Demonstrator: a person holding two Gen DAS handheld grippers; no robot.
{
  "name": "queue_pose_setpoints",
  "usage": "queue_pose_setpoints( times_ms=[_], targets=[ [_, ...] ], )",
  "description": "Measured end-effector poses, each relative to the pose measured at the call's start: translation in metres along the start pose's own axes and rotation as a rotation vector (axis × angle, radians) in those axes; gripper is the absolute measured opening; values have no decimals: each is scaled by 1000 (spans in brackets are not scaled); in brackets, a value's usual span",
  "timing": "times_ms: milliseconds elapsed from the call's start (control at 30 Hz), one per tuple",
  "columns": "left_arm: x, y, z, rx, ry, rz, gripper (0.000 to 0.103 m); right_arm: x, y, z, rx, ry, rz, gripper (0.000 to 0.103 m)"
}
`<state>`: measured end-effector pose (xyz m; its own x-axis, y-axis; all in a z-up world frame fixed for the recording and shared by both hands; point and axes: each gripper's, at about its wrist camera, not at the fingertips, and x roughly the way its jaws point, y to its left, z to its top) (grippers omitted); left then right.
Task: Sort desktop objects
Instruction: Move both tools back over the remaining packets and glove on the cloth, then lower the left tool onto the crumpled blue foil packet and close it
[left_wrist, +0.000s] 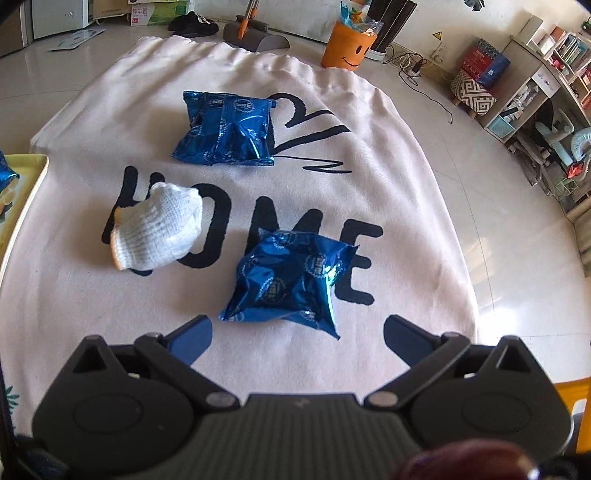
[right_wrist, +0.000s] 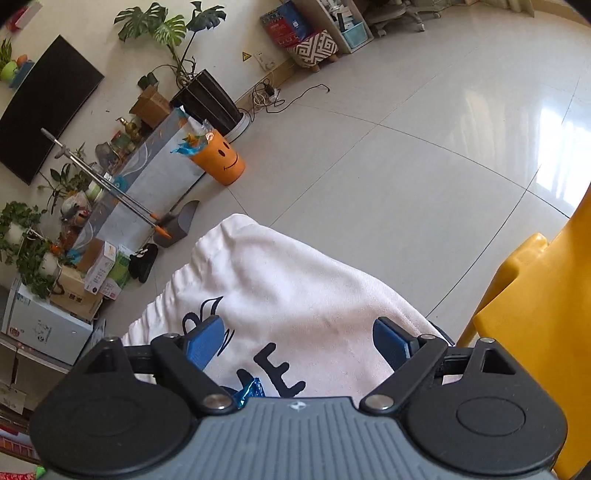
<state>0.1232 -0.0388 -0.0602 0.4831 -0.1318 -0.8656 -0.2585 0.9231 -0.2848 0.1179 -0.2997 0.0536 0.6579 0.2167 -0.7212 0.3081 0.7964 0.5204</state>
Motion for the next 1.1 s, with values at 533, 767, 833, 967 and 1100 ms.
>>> queue_pose_setpoints(
  times_ms=[533,767,833,967,1100],
  targets=[
    [64,-17,19,48,9,145,96,17,-5,-1,83,48,56,88],
    [54,-8,15,61,0,119,79,20,-1,-3,76,50,59,88],
    [48,-4,13,66,0,114,75,20,1,-4,70,51,65,88],
    [33,14,5,74,27,125,72,23,8,-8,44,60,66,88],
    [15,45,-10,60,49,151,72,30,17,-15,16,88,67,88]
  ],
)
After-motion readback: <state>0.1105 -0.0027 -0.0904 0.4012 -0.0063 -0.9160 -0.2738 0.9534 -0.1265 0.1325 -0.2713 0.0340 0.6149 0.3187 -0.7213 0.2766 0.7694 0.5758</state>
